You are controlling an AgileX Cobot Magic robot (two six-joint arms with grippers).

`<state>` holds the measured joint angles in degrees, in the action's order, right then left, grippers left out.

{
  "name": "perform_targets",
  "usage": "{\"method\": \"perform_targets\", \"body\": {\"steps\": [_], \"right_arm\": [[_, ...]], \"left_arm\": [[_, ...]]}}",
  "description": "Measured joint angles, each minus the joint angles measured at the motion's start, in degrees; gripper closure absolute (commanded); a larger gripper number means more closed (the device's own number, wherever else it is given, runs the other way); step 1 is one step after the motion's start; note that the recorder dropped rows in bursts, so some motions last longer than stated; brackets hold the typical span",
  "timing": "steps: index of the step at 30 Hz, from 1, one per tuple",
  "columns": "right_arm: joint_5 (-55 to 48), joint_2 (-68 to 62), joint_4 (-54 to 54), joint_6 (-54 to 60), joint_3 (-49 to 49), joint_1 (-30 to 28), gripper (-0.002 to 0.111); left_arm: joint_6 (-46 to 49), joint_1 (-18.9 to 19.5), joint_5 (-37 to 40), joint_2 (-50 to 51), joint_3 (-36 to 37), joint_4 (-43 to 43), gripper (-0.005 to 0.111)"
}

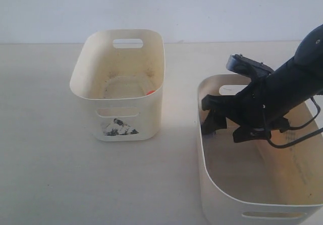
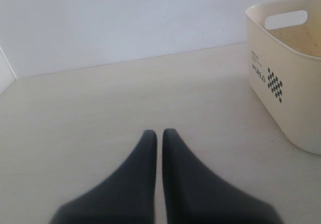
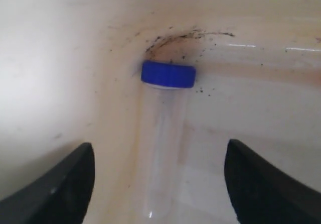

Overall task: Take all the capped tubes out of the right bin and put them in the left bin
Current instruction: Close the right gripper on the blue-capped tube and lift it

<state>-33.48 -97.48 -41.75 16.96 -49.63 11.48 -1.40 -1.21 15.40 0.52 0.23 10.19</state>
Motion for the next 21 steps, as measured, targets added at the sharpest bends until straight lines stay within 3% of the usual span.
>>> {"method": "perform_targets", "body": {"steps": [16,21], "right_arm": [[1.86,-4.45,0.71,-0.10,0.00,0.16,0.040],[5.60,-6.89,0.71,-0.10,0.00,3.88,0.041]], "left_arm": [[0.00,0.00,0.00,0.00,0.00,0.00,0.102],[0.00,0.00,0.00,0.00,0.00,0.00,0.102]]}}
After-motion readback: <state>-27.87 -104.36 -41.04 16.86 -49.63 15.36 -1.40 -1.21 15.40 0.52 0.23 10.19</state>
